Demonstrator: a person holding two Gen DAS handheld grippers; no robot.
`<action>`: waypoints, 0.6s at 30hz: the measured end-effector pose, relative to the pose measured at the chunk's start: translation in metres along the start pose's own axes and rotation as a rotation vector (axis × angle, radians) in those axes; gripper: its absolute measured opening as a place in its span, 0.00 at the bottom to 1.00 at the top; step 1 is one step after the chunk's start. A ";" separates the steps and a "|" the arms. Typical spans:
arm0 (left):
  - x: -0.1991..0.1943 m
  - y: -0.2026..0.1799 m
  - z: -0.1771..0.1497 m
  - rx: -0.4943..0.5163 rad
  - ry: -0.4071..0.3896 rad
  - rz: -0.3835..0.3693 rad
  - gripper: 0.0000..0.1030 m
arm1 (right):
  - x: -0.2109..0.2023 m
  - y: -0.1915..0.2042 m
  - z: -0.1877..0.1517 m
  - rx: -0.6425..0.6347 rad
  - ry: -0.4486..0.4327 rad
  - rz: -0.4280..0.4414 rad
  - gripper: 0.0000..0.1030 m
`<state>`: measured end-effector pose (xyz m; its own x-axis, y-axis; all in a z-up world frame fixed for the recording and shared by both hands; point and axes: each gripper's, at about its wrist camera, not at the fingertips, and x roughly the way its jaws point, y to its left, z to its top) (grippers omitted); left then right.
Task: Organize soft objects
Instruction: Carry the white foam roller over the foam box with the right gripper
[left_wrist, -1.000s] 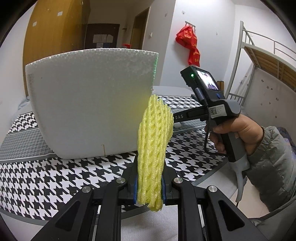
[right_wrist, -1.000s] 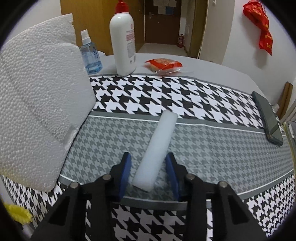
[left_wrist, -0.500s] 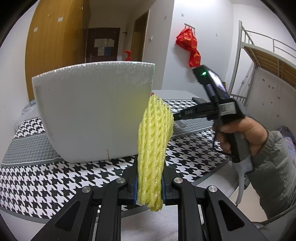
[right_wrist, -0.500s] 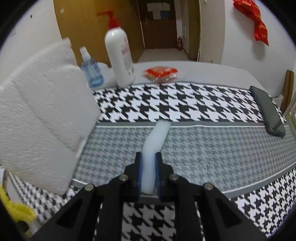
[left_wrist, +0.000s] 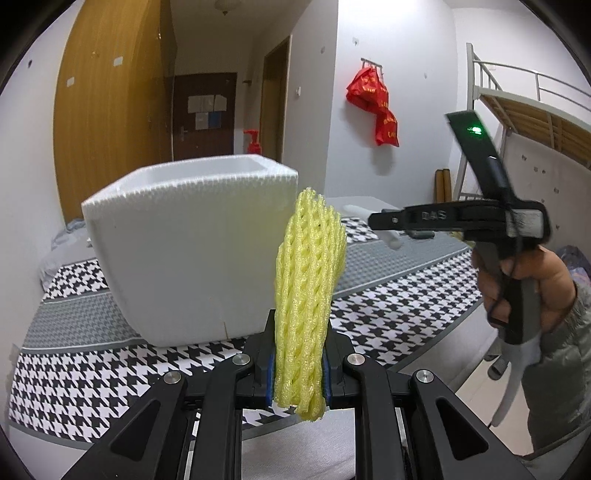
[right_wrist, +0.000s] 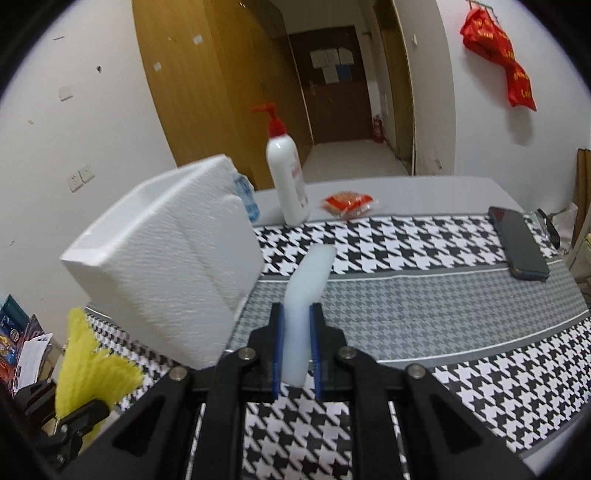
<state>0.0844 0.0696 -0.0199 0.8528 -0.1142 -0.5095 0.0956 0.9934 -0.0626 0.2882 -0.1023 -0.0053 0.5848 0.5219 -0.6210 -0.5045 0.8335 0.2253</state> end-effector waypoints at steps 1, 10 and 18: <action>-0.002 0.001 0.002 0.000 -0.007 0.001 0.19 | -0.006 0.002 -0.001 -0.005 -0.012 0.002 0.16; -0.015 0.000 0.014 0.005 -0.056 0.004 0.19 | -0.050 0.017 -0.010 -0.044 -0.121 0.008 0.16; -0.024 -0.002 0.026 0.013 -0.085 -0.009 0.19 | -0.079 0.028 -0.018 -0.063 -0.196 0.025 0.16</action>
<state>0.0771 0.0707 0.0144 0.8924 -0.1231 -0.4341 0.1098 0.9924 -0.0557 0.2162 -0.1238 0.0362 0.6808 0.5729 -0.4564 -0.5558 0.8099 0.1876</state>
